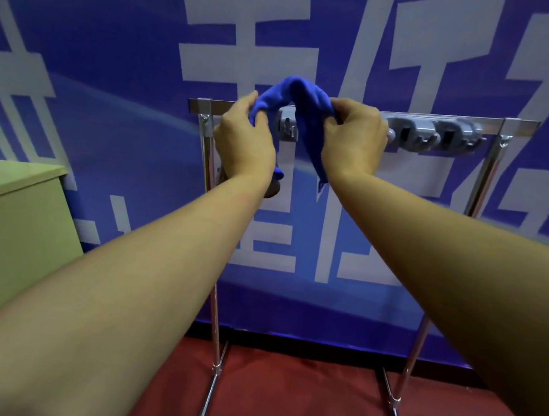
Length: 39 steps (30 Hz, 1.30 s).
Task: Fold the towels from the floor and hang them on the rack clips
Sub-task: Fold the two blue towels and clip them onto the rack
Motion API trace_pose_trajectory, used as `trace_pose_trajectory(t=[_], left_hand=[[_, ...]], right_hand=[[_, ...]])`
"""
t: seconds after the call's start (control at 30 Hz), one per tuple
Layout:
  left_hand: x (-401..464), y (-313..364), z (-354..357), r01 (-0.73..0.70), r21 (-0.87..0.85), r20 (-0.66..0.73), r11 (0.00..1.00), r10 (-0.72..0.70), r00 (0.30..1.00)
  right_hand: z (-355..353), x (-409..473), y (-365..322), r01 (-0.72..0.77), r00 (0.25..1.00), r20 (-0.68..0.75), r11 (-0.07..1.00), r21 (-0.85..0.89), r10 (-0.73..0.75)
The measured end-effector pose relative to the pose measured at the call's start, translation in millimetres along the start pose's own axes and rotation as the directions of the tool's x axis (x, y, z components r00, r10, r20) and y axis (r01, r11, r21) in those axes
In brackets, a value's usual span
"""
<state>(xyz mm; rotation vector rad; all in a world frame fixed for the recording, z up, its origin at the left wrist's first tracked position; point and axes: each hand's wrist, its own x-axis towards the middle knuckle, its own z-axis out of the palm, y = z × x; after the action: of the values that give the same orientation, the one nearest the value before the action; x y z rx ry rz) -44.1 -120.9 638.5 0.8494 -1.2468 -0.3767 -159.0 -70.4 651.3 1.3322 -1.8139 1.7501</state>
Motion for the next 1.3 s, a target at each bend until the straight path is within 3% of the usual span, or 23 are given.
trace_pose_trajectory(t=[0.13, 0.27, 0.43, 0.53, 0.87, 1.1, 1.3], left_hand=[[0, -24, 17, -0.030, 0.060, 0.092, 0.998, 0.025, 0.995], [-17, -51, 22, -0.071, 0.163, 0.157, 0.984, 0.046, 0.987], [-34, -71, 20, -0.058, 0.204, 0.221, 0.977, 0.011, 0.975], [-38, -72, 19, -0.058, 0.212, 0.246, 0.975, 0.004, 0.969], [-40, -72, 3, -0.046, 0.134, 0.356, 0.990, -0.005, 0.935], [-41, -67, -1, 0.259, 0.090, 0.581, 0.962, -0.262, 0.771], [-47, -64, -6, 0.349, 0.123, 0.659, 0.929, -0.340, 0.671]], right_hand=[[14, 1, 14, -0.012, 1.000, 0.024, 0.995, -0.096, 0.015], [23, -23, 23, 0.150, 0.984, 0.123, 0.970, -0.192, -0.128], [35, -40, 38, 0.210, 0.971, 0.171, 0.935, -0.285, -0.166], [38, -45, 42, 0.163, 0.965, 0.244, 0.943, -0.291, -0.091], [27, -53, 38, 0.004, 0.957, 0.288, 0.989, -0.147, 0.039], [18, -58, 30, -0.049, 0.932, 0.351, 0.989, -0.139, 0.096], [1, -61, 29, -0.074, 0.904, 0.414, 0.992, -0.105, 0.111]])
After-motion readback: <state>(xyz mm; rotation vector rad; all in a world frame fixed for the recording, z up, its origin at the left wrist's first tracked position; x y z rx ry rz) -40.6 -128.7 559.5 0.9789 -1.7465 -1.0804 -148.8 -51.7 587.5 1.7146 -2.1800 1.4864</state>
